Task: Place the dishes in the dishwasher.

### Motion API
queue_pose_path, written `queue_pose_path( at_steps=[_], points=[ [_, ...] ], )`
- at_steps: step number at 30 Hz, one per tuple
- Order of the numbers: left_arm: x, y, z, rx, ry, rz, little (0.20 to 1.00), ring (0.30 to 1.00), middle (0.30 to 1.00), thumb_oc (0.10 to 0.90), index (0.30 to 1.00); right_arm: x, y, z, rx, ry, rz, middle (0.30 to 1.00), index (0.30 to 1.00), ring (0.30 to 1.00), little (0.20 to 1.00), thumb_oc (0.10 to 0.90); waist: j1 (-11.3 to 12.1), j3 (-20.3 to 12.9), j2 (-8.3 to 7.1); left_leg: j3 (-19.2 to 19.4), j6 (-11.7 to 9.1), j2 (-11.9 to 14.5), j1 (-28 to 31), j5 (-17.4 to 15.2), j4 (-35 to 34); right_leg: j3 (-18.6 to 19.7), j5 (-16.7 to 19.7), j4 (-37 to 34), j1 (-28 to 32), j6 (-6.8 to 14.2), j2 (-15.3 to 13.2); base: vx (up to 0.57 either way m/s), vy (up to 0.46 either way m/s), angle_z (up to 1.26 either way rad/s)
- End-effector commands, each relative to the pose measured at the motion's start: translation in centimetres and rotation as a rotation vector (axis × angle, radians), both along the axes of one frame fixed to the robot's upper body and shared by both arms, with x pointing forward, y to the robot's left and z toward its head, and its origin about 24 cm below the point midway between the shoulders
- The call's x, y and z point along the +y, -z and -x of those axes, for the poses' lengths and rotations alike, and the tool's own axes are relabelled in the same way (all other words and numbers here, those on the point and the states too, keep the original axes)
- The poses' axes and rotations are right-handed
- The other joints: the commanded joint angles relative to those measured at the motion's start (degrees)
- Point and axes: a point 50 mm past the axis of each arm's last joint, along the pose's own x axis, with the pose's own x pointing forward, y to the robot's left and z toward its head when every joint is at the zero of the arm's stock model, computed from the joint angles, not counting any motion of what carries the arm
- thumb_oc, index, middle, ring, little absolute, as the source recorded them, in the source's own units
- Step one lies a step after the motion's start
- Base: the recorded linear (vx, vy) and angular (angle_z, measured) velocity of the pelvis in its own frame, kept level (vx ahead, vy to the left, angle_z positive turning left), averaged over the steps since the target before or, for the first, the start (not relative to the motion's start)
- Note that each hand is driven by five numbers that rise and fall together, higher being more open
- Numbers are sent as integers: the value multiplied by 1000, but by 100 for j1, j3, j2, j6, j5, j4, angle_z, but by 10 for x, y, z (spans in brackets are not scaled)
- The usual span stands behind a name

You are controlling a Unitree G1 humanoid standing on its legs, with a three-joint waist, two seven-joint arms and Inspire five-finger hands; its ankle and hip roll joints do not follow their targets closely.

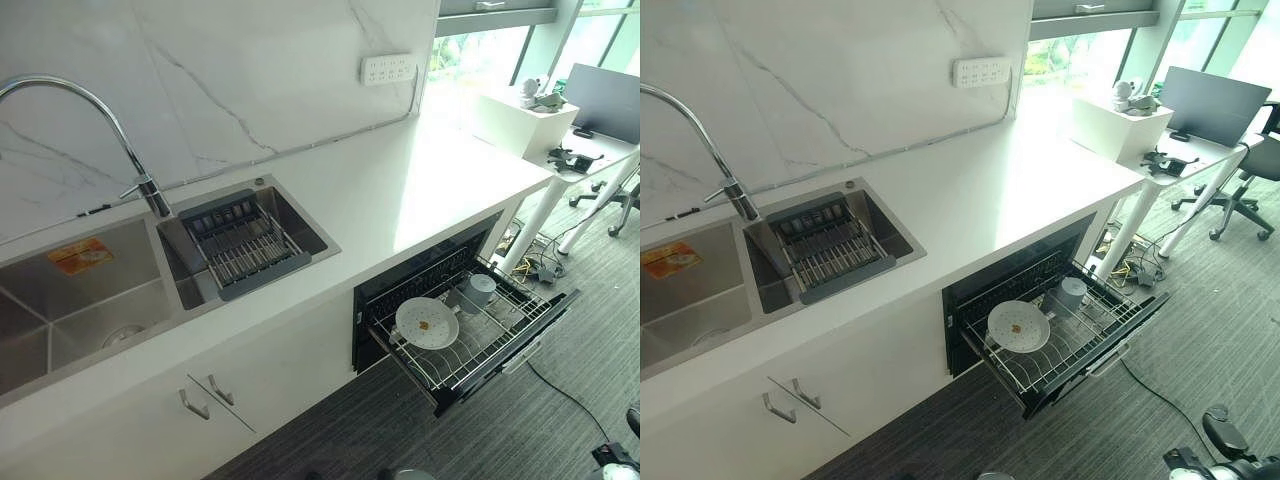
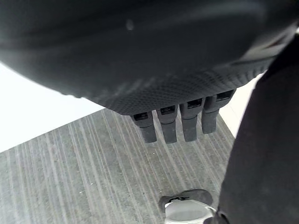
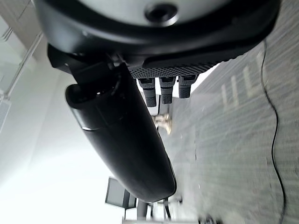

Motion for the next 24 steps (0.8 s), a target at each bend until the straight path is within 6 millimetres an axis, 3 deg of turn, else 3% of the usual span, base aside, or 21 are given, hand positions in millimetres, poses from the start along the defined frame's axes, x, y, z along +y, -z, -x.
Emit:
queue_pose_path(
  at_steps=[1,5,9,11,14,16,17,20,21,24],
  points=[
    [-3,-8,-55,-180,49,-1,900,900,900,800,900,-9,-64,-58,-236,-102,252,900,900,900,900,800,100,594,127,-207,-159,169,317,-1139,440,-257,-639,-57,638,215,8,0,0,0],
    [-4,-10,-62,-171,93,-30,900,900,900,800,900,2,-54,-74,-38,-292,271,900,900,900,900,800,152,866,104,-209,-113,65,313,-1162,440,-349,-869,277,585,80,-67,-37,-12,9],
    [-10,-10,-67,-209,110,13,900,900,900,800,900,22,-41,-99,111,-521,289,900,900,900,900,800,233,956,275,-296,-227,133,-26,-1006,440,-409,-631,-57,419,148,15,-157,-4,-2],
    [-9,-14,-78,-252,133,-14,900,900,900,800,900,24,-55,-119,138,-626,330,900,900,900,900,800,270,1014,296,-281,-238,148,-304,-954,440,-393,-622,-56,118,186,-53,-205,8,9],
    [-3,-19,-89,-273,122,-25,900,900,900,800,900,23,-66,-132,115,-658,331,900,900,900,900,800,384,1234,226,-231,-204,38,-508,-836,440,-434,-885,593,-275,70,-196,-129,-44,-1],
    [3,-18,-82,-230,114,-39,900,900,900,800,900,26,-63,-136,124,-686,317,900,900,900,900,800,480,1371,228,-302,-159,-38,-513,-886,564,-496,-1056,931,-277,-49,-220,110,-49,13],
    [6,-15,-71,-196,98,-19,900,900,900,800,900,29,-66,-145,133,-716,325,900,900,900,900,800,550,1417,301,-366,-171,-77,-440,-798,440,-498,-1011,854,-238,-44,-182,136,28,23],
    [6,-16,-73,-213,133,-15,900,900,900,800,900,28,-87,-162,99,-731,360,900,900,900,900,800,617,1469,465,-391,-237,-8,-648,-738,440,-555,-872,612,-333,38,-129,-76,79,14],
    [8,-18,-81,-240,136,-19,900,900,900,800,900,26,-106,-175,58,-738,388,900,900,900,900,800,660,1520,500,-383,-243,16,-869,-670,440,-544,-838,650,-630,63,-158,-279,57,-8],
    [10,-22,-91,-266,149,-27,900,900,900,800,900,28,-127,-188,17,-758,435,900,900,900,900,800,796,1653,358,-458,-189,-178,-999,-725,517,-498,-1209,1436,-1007,3,-354,-39,-33,-12]
  ],
)
